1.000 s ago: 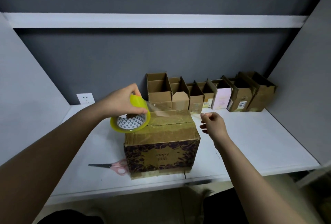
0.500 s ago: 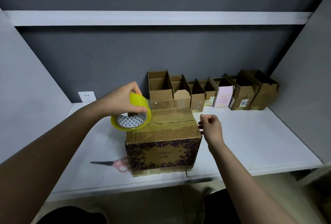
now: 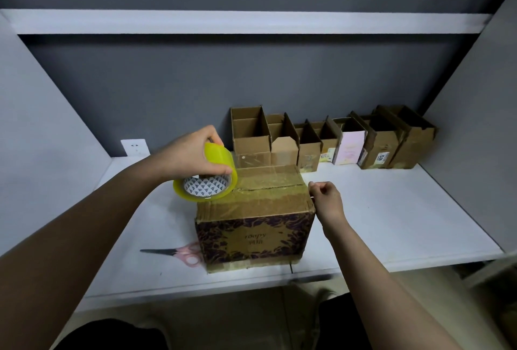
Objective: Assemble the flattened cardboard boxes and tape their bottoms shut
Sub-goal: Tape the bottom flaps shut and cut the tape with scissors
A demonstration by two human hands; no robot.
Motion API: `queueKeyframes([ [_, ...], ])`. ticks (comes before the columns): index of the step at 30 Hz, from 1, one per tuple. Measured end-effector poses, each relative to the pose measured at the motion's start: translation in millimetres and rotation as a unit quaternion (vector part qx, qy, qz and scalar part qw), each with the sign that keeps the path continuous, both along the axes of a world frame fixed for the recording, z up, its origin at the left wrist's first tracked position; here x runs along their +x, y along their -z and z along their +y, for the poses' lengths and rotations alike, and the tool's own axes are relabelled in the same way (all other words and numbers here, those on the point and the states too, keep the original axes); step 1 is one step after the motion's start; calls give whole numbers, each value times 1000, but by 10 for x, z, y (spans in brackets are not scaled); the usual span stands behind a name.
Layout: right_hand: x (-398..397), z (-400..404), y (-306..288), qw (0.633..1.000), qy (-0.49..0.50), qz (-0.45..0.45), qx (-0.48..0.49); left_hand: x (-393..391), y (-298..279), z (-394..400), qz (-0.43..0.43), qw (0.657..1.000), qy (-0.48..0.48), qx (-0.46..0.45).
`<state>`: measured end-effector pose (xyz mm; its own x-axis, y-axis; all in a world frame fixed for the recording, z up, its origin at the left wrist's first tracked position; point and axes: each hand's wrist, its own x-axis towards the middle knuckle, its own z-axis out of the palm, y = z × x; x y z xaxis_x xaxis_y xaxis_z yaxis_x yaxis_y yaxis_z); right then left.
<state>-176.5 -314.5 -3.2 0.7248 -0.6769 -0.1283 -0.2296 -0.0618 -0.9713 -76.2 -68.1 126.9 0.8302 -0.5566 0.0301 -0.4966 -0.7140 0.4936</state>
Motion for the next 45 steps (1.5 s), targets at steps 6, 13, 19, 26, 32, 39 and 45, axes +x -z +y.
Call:
queueKeyframes([
  [6, -26, -19, 18, 989, -60, 40, 127, -27, 7, 10, -1, 1000, -4, -5],
  [13, -96, -55, 87, 983, -36, 93, 156, -42, 9, 6, -8, 1000, -11, -7],
  [19, -305, 102, -161, 974, -219, -34, 52, -12, 38, 28, -20, 1000, -14, -14],
  [26, -336, 111, -146, 956, -290, 8, -34, -40, 25, 29, -12, 1000, -14, -13],
  [32, -353, 135, -160, 954, -295, 5, -56, -36, 25, 41, -10, 1000, -10, -18],
  [39, -304, 148, -393, 879, -315, 24, -357, 0, 35, 47, 0, 1000, -4, -18],
  [45, -151, 263, -286, 767, -342, 82, -536, 3, 73, 63, -38, 999, -1, -8],
])
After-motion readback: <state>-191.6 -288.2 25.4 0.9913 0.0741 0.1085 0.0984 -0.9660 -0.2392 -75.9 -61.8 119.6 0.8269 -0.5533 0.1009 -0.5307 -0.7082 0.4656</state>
